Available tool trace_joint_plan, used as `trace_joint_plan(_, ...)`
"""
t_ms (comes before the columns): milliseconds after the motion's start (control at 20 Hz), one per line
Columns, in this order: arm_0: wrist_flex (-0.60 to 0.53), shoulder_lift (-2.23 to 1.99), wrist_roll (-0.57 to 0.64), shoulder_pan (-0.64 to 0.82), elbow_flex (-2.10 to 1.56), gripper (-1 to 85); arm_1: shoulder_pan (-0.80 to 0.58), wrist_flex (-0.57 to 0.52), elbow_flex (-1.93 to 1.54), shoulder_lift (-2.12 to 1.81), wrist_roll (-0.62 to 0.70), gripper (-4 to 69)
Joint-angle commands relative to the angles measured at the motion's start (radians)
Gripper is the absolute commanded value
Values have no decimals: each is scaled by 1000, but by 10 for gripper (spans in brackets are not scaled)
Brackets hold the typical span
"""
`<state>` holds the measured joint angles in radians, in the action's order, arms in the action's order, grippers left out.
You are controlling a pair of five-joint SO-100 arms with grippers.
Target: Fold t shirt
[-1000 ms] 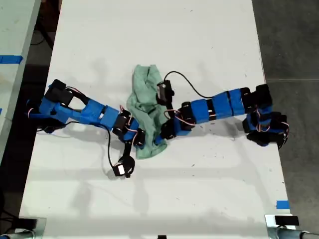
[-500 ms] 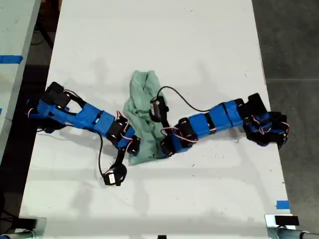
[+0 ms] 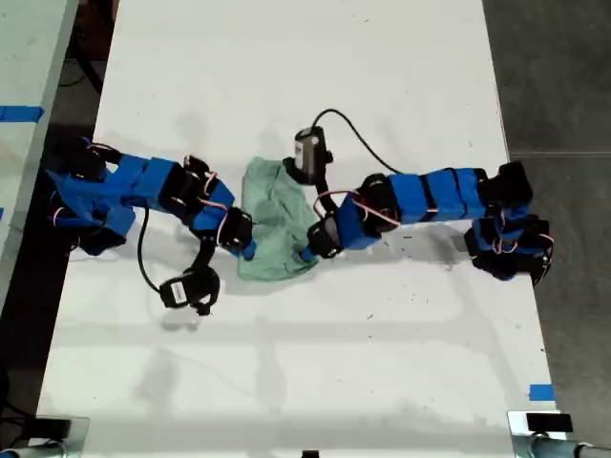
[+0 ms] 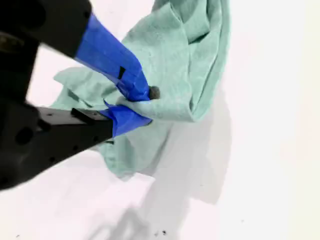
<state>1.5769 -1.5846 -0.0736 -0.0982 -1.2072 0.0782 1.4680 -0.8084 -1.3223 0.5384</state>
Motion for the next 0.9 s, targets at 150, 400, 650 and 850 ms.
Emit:
trace_joint_plan(150, 12, -141, 267, 413, -163, -3, -304, 86, 35, -86, 212, -2)
trace_joint_plan(400, 17, -135, 454, 676, -198, 272, -520, 156, 60, -91, 347, 342)
trace_joint_plan(650, 23, -379, 543, 854, -213, 214, -629, 282, -18, -339, 390, 242)
trace_joint_plan(850, 23, -681, 508, 779, -160, -3, -514, 285, -383, -710, 249, 162)
